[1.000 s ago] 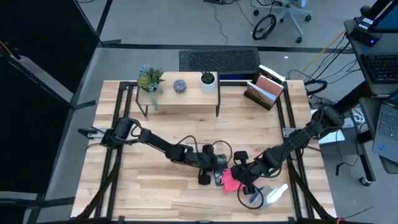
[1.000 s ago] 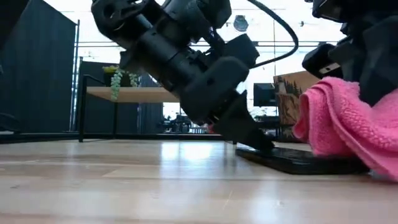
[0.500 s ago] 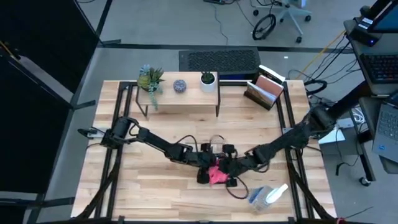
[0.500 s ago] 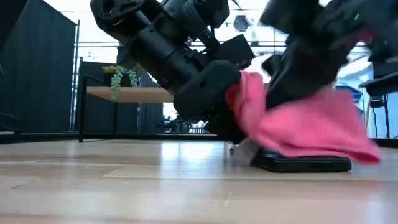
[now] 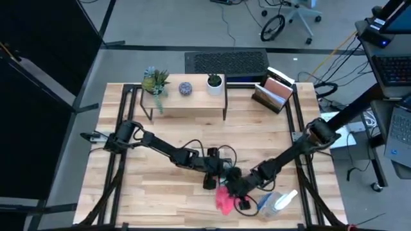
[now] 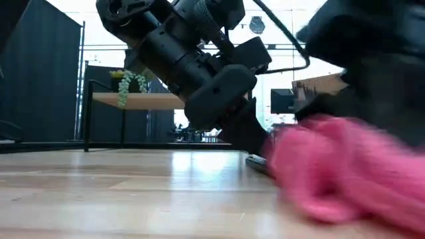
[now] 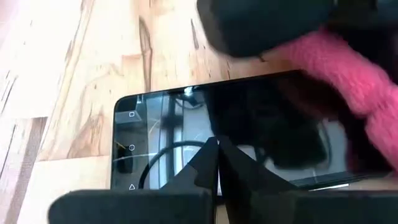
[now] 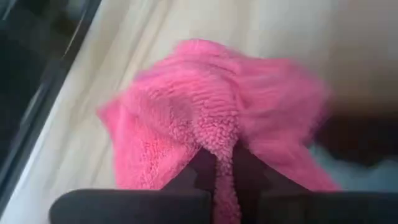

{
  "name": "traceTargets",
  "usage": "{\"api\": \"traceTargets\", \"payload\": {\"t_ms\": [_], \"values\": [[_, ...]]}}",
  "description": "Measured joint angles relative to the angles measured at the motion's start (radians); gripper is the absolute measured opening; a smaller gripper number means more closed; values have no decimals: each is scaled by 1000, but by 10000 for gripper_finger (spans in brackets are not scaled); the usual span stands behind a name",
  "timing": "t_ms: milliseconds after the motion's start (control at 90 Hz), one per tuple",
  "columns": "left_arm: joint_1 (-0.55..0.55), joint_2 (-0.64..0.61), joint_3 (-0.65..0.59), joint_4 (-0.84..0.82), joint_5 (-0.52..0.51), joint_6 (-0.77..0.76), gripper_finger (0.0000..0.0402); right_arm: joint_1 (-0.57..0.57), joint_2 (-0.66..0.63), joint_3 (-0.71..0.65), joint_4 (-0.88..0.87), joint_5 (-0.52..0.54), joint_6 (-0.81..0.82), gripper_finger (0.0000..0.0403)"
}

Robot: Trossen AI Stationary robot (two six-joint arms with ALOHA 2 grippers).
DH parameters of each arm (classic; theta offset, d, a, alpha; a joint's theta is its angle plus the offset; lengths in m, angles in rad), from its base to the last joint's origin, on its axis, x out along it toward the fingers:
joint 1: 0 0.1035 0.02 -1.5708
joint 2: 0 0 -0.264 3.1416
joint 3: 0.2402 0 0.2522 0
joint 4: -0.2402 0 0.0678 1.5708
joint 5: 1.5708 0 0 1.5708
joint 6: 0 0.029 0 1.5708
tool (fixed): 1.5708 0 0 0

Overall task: Apply microfiber cloth
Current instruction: Wipe the front of the cellphone using the pink microfiber cloth

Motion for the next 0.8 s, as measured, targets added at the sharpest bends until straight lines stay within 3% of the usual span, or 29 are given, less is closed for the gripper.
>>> {"api": "traceTargets", "payload": {"t_ms": [122, 267, 333, 500, 689, 800], "values": [[0, 0, 0, 3, 0, 0, 0, -4, -120, 3, -85, 48, -43, 6], [0, 0, -1, 27, 0, 1, 0, -24, -183, 3, -182, 341, -113, 6], [0, 0, -1, 41, 0, 2, 0, -45, -164, 3, -164, 401, -134, 6], [0, 1, -1, 43, 1, -1, 0, -76, -25, 5, -128, 389, -81, 6], [-1, 0, -1, 34, 9, -2, 0, -28, 81, 9, 5, 342, -59, 6], [0, 1, 0, 40, 9, -2, 0, 14, 86, 9, 66, 202, -74, 6]]}}
